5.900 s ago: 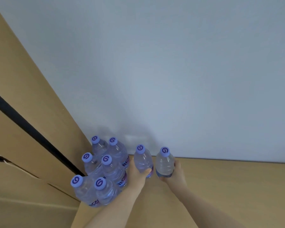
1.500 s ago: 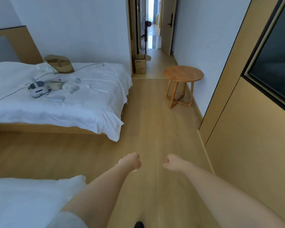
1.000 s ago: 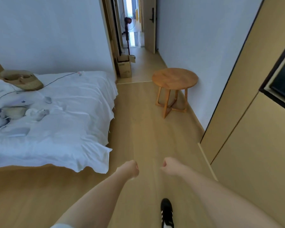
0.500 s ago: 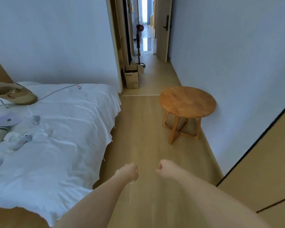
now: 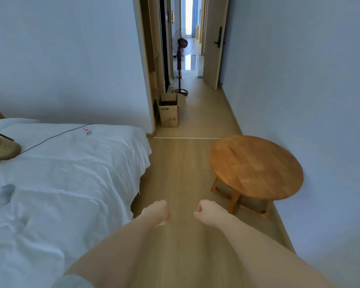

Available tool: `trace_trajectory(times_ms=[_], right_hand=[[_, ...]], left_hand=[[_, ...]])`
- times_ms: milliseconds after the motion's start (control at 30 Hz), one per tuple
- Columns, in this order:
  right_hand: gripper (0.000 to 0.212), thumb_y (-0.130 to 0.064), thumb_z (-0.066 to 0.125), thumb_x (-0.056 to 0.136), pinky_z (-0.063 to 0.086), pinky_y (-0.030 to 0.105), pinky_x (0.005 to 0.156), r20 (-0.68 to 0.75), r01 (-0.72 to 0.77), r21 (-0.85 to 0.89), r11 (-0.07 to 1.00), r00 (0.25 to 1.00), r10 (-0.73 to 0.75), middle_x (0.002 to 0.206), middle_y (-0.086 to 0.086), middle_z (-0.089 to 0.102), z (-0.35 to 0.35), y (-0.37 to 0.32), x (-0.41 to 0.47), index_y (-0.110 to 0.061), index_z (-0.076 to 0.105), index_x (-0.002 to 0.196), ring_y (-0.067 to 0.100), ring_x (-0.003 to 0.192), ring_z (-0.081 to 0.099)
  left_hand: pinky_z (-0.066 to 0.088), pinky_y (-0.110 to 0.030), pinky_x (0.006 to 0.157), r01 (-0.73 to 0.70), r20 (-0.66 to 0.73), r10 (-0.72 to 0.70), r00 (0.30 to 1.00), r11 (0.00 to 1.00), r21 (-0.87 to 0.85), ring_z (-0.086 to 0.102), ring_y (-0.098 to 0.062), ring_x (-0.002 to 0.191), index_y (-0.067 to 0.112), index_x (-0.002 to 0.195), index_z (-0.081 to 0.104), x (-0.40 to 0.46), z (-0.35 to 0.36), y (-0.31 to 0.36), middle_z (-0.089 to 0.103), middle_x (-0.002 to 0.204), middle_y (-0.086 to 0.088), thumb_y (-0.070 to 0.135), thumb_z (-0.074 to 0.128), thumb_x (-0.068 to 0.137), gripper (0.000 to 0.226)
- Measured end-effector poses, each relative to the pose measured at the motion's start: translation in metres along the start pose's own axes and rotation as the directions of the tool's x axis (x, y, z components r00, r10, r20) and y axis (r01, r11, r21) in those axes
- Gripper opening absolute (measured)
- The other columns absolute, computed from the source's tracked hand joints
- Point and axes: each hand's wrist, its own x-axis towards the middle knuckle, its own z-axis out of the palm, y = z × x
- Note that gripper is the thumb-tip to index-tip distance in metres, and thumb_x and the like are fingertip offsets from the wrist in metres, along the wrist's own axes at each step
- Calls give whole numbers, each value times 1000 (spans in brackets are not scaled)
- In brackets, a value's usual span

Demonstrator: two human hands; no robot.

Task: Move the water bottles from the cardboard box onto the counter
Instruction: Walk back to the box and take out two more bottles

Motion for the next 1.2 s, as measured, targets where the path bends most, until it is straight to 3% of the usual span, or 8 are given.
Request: trace_trajectory(times_ms=[100, 267, 400, 533, 900, 1000, 1100, 1200], right_hand=[[29, -41, 47, 94, 49, 33, 75, 6, 3, -6, 1000, 1000, -3, 105, 0, 60, -37, -8, 57, -18, 55, 110, 20, 92, 59], [33, -40, 46, 95, 52, 38, 85, 29, 10, -24, 1000, 1000, -10, 109, 4, 62, -93, -4, 167, -14, 55, 113, 22, 97, 61], [33, -39, 45, 97, 52, 39, 87, 31, 30, -5, 1000, 999, -30, 110, 4, 61, -145, 6, 263, -13, 55, 114, 22, 97, 61], [35, -38, 45, 97, 51, 38, 88, 60, 30, -6, 1000, 998, -30, 112, 4, 61, -204, 10, 351, -12, 55, 116, 22, 99, 60], [36, -39, 45, 96, 51, 39, 88, 127, 94, -70, 993, 988, -85, 115, 6, 64, -318, -42, 585, -12, 58, 115, 24, 102, 62], [38, -41, 46, 96, 50, 37, 90, 117, 84, -116, 990, 991, -70, 117, 5, 64, -351, -57, 659, -13, 58, 119, 23, 106, 61], [39, -42, 47, 96, 49, 36, 91, 89, 32, -118, 992, 996, -21, 119, 4, 62, -398, -71, 728, -14, 57, 121, 23, 108, 60], [39, -43, 46, 96, 49, 36, 91, 42, 0, -84, 996, 999, 3, 120, 4, 62, -448, -85, 786, -14, 57, 121, 23, 108, 59]], left_hand=[[38, -28, 70, -17, -2, 17, 1000, 999, 32, 50, -20, 78, 12, 86, 49, 58, -38, 19, 46, 75, 1, 13, 35, 98, 18], [41, -30, 75, -22, 30, 21, 999, 999, 27, 52, -20, 83, 10, 99, 55, 164, -81, 44, 51, 81, 0, 14, 37, 99, 19], [41, -28, 73, 25, 19, -25, 1000, 1000, 7, 51, -19, 81, 14, 82, 50, 261, -117, 59, 46, 75, 3, 14, 37, 98, 21], [42, -27, 72, 40, 2, -40, 999, 999, -12, 52, -15, 76, 9, 111, 57, 346, -166, 82, 46, 74, 5, 17, 36, 99, 25], [48, -32, 91, 133, 25, -131, 991, 983, -125, 60, -22, 103, 12, 120, 57, 577, -281, 77, 61, 108, -3, 19, 36, 99, 30], [46, -27, 87, 138, 31, -135, 990, 986, -91, 57, -21, 96, 8, 122, 55, 657, -323, 68, 55, 94, 0, 17, 35, 100, 31], [44, -27, 88, 118, 50, -115, 992, 992, -47, 58, -24, 109, 8, 128, 53, 730, -379, 71, 59, 116, -4, 14, 38, 98, 34], [49, -31, 89, 88, 21, -87, 996, 995, -43, 60, -23, 106, 12, 127, 53, 790, -443, 81, 60, 114, -4, 13, 40, 95, 34]])
